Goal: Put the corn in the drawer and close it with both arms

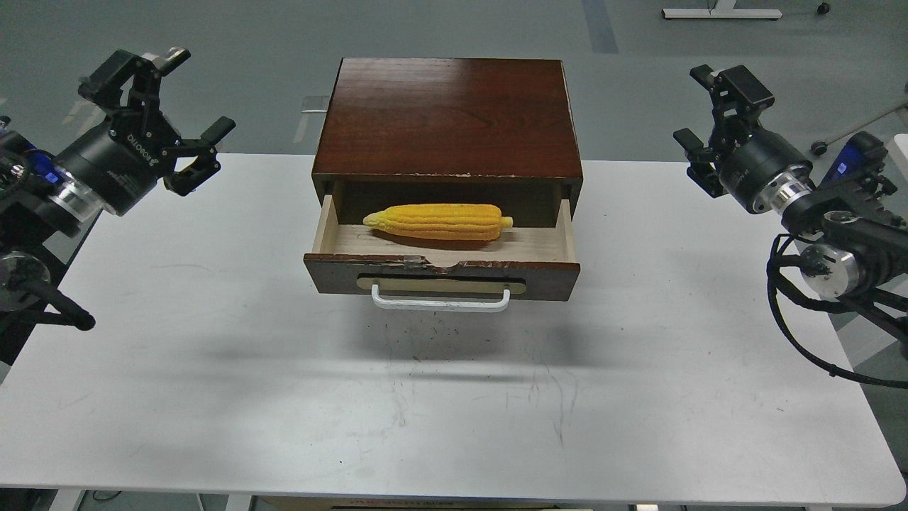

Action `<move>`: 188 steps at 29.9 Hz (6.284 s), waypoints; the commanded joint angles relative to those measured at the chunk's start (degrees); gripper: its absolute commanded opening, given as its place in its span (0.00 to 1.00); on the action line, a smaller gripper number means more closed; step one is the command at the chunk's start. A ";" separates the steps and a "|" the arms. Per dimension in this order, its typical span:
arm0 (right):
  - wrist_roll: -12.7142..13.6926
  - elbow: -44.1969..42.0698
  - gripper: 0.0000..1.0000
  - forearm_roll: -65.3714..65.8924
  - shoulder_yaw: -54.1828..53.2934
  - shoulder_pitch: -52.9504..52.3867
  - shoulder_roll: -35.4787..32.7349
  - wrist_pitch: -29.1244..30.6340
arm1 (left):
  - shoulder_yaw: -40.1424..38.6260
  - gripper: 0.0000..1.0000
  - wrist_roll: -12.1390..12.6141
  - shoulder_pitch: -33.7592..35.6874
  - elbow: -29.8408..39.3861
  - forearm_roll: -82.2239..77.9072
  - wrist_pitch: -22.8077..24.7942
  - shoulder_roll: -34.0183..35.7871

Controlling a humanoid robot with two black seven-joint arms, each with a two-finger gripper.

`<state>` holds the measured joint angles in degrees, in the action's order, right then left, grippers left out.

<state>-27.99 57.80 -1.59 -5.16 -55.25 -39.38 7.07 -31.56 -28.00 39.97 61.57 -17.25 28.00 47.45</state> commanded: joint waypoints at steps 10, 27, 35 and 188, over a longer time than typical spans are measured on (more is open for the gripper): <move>-0.01 -10.43 1.00 -3.42 0.23 6.21 0.53 20.93 | -0.26 0.92 0.00 3.00 2.94 -8.93 0.00 0.19; -0.01 -11.04 1.00 -2.63 0.76 6.30 0.09 20.87 | 0.80 0.00 0.00 9.17 28.42 -56.30 0.00 -4.64; -0.01 -11.04 1.00 -2.63 1.11 6.30 0.09 20.87 | 6.15 0.00 0.00 5.75 30.19 -65.44 -0.05 -6.67; -0.01 -11.39 1.00 -2.54 -0.90 11.83 -1.49 20.87 | -1.48 1.00 0.00 -3.76 17.71 -28.86 -1.91 -1.05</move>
<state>-28.00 46.39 -4.12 -5.21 -43.50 -40.91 27.97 -30.52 -27.76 36.16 79.46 -57.47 24.24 44.19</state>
